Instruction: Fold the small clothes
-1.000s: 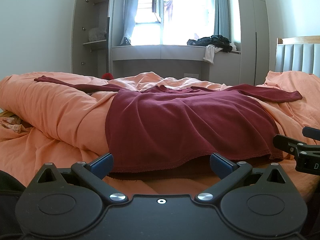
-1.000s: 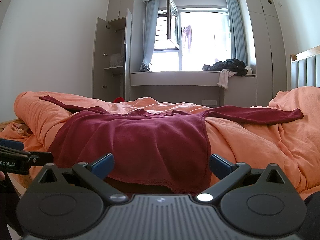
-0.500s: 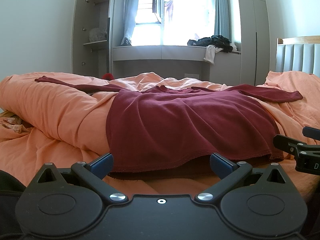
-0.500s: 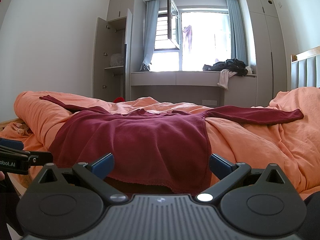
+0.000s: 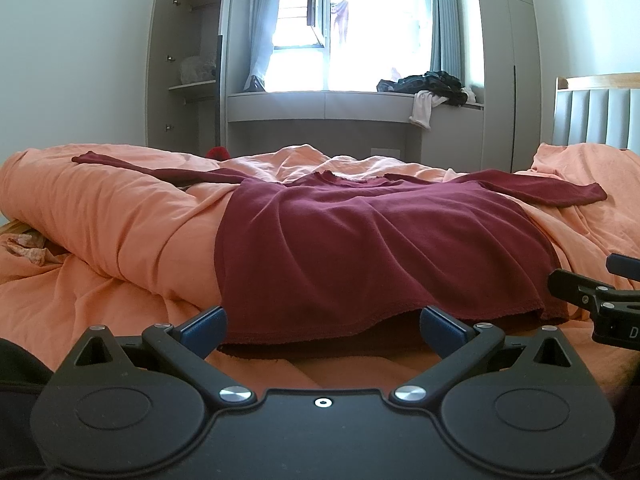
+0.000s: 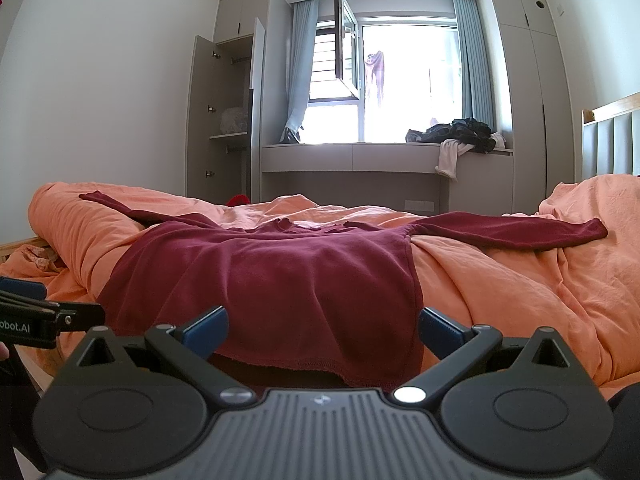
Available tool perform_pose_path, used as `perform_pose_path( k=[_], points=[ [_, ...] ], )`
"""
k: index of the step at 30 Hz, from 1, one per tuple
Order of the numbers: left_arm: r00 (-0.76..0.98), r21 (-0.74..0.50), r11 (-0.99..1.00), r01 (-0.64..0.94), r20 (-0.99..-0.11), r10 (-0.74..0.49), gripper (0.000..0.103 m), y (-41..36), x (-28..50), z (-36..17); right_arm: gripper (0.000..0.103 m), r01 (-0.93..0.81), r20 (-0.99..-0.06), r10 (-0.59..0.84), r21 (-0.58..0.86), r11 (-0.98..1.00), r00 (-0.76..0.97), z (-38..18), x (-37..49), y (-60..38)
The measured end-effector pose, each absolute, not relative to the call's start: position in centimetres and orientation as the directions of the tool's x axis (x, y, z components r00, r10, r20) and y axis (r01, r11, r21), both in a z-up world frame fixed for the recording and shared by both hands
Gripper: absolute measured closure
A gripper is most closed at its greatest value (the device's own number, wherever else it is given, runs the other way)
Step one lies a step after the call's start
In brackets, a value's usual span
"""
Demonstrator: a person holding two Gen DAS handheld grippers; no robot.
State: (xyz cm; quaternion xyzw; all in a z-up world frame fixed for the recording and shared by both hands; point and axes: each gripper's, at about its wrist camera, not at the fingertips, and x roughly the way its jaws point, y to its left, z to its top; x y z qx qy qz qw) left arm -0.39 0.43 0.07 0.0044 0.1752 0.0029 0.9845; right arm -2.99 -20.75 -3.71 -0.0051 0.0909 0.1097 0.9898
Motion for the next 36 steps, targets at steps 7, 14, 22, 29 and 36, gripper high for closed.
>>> perform_pose_path(
  k=[7, 14, 22, 29, 36],
  points=[
    [0.938, 0.008, 1.0, -0.006, -0.345, 0.009, 0.0, 0.43, -0.45, 0.13, 0.0, -0.218, -0.181, 0.216, 0.01, 0.976, 0.959, -3.71, -3.01, -20.77],
    [0.938, 0.008, 1.0, -0.006, -0.345, 0.008, 0.0, 0.46, -0.46, 0.12, 0.0, -0.218, -0.18, 0.216, 0.01, 0.976, 0.96, -3.7, -3.05, -20.82],
    [0.939, 0.008, 1.0, -0.006, -0.345, 0.008, 0.0, 0.47, -0.44, 0.12, 0.0, -0.218, -0.179, 0.216, 0.01, 0.976, 0.96, -3.72, -3.09, -20.86],
    [0.938, 0.009, 1.0, -0.009, -0.345, 0.011, 0.0, 0.56, -0.51, 0.13, 0.0, -0.218, -0.171, 0.217, 0.01, 0.976, 0.961, -3.8, -3.13, -20.95],
    [0.936, -0.002, 1.0, -0.018, -0.352, 0.016, 0.0, 0.64, 0.06, 0.31, 0.0, -0.22, -0.168, 0.219, 0.01, 0.975, 0.961, -3.55, -3.25, -20.89]
  ],
)
